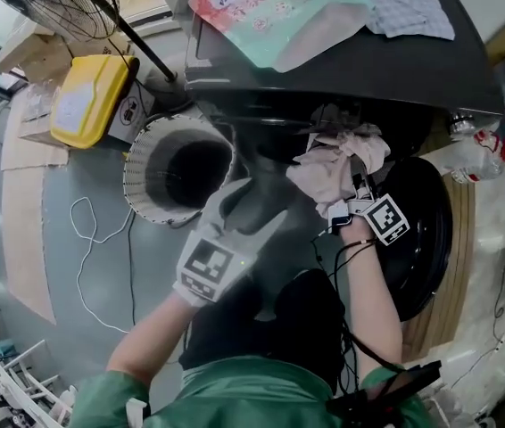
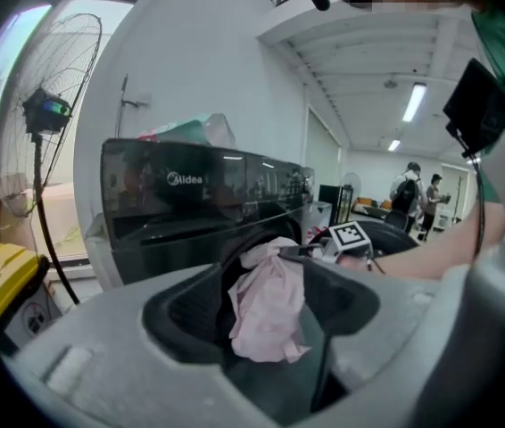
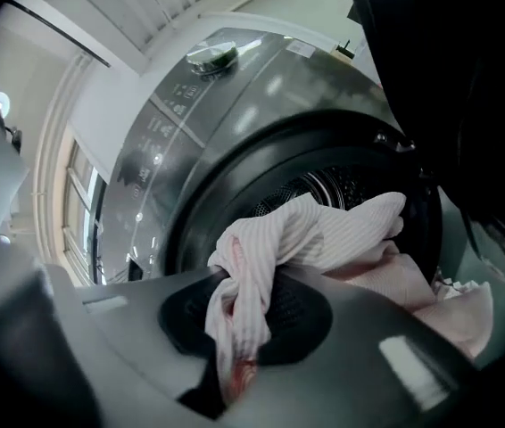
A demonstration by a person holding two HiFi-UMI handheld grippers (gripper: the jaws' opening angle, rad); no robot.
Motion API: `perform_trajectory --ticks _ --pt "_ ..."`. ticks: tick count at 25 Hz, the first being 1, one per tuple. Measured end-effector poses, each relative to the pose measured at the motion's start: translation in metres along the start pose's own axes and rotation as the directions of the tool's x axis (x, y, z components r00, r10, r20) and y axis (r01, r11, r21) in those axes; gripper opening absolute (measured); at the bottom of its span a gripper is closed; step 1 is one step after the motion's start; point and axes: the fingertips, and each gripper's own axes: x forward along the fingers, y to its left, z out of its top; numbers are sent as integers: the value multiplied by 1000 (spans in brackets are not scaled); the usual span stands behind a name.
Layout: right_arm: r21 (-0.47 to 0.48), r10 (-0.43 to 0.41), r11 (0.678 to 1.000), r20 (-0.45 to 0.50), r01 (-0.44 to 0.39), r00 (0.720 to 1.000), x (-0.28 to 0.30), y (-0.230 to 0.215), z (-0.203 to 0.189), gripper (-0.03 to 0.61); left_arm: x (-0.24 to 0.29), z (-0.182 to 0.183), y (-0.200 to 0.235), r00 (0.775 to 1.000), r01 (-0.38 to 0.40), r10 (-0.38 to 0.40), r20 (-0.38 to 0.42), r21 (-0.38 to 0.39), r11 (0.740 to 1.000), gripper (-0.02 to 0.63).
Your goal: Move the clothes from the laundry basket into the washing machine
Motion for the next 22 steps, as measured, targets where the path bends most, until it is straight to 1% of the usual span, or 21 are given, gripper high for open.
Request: perform_trajectory --ticks 5,8,12,14,15,16,17,18,19,20,21,22 --pt "0 10 1000 -5 -10 1000 34 -40 -10 31 28 -35 19 1000 -6 6 3 -3 1000 287" --pt "-19 22 1000 -20 -23 1000 59 -59 -17 31 40 -49 32 1000 -16 16 8 8 1000 287" --pt "-48 15 999 -41 -17 999 107 -100 -30 31 53 -71 44 999 -26 25 29 22 999 287" --pt "-92 2 996 -66 -8 998 132 -122 -38 32 60 -88 52 998 -40 39 45 18 999 287" --pt "-139 -7 990 -92 -6 996 143 -130 -43 34 64 -96 56 998 -47 46 51 15 999 287" --pt "-202 -23 979 -133 -5 991 154 -138 -49 35 68 -105 59 997 -52 51 56 12 999 287" --pt "-271 -49 963 -188 -4 981 162 -147 -57 60 72 -115 61 997 -55 55 60 9 998 287" --pt "-330 -86 944 -250 -1 964 168 -157 -69 113 77 -124 63 997 -57 57 61 6 998 287" --pt "-372 -128 928 -310 4 942 172 -168 -81 132 80 -132 64 996 -58 58 61 5 998 287" --pt "-396 -163 918 -356 9 920 173 -179 -92 149 83 -138 64 996 -60 60 63 6 998 287" --pt "-410 -186 912 -384 14 904 172 -188 -101 178 86 -143 64 996 -63 62 67 11 998 287" --pt "-421 -200 907 -396 16 896 171 -194 -105 202 89 -145 66 995 -67 66 74 16 998 287"
